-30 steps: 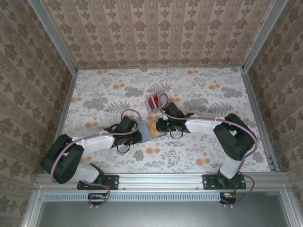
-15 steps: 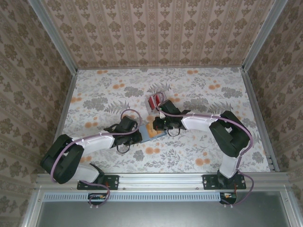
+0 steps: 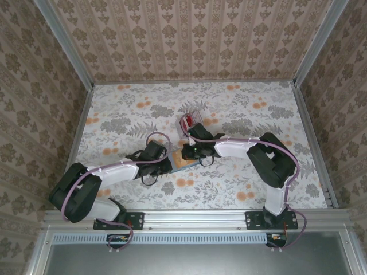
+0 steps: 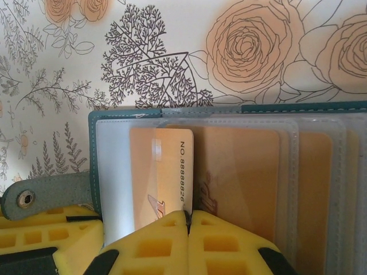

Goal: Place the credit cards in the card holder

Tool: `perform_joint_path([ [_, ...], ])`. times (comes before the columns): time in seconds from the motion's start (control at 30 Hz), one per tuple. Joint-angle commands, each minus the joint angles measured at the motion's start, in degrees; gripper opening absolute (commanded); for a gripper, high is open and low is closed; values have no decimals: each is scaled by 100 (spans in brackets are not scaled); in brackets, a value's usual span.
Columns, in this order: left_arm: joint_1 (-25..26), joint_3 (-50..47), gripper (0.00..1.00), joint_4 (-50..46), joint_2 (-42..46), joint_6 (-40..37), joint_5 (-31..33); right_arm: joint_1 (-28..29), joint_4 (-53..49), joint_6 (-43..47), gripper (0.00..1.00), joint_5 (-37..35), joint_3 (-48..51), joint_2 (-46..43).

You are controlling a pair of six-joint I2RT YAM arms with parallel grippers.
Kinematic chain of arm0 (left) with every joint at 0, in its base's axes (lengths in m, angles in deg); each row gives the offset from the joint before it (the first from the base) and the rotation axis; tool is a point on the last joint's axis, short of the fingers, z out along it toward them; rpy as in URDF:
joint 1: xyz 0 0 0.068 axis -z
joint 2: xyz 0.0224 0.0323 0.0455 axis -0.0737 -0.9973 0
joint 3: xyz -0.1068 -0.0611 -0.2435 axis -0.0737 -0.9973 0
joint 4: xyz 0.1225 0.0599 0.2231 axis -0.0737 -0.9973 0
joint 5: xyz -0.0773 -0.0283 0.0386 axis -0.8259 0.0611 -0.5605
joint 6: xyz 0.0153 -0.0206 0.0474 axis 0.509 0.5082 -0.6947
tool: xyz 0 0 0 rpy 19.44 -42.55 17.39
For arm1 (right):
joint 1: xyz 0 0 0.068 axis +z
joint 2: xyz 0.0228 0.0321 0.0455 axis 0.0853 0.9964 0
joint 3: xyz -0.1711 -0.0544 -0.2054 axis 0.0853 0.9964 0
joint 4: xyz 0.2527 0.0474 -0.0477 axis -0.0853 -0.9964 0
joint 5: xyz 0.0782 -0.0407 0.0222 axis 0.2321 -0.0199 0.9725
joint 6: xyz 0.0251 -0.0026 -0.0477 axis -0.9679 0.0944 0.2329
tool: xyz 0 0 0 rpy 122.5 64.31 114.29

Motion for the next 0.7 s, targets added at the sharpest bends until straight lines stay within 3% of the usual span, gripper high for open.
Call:
perform_joint_path([
  [0.0, -46, -27, 13, -263, -58, -69, 57, 262, -473, 145, 4, -182, -125, 264],
  [0.3, -55, 21, 13, -303, -11, -80, 60, 731, -951, 245, 5, -748, -486, 464],
  [0.5, -213, 148, 13, -741, 433, -237, 165, 753, -847, 276, 14, -485, -499, 470],
  [0.67, -463, 99, 19, -1246, 1357, -369, 380, 593, -1059, 353, 23, -629, -379, -158],
])
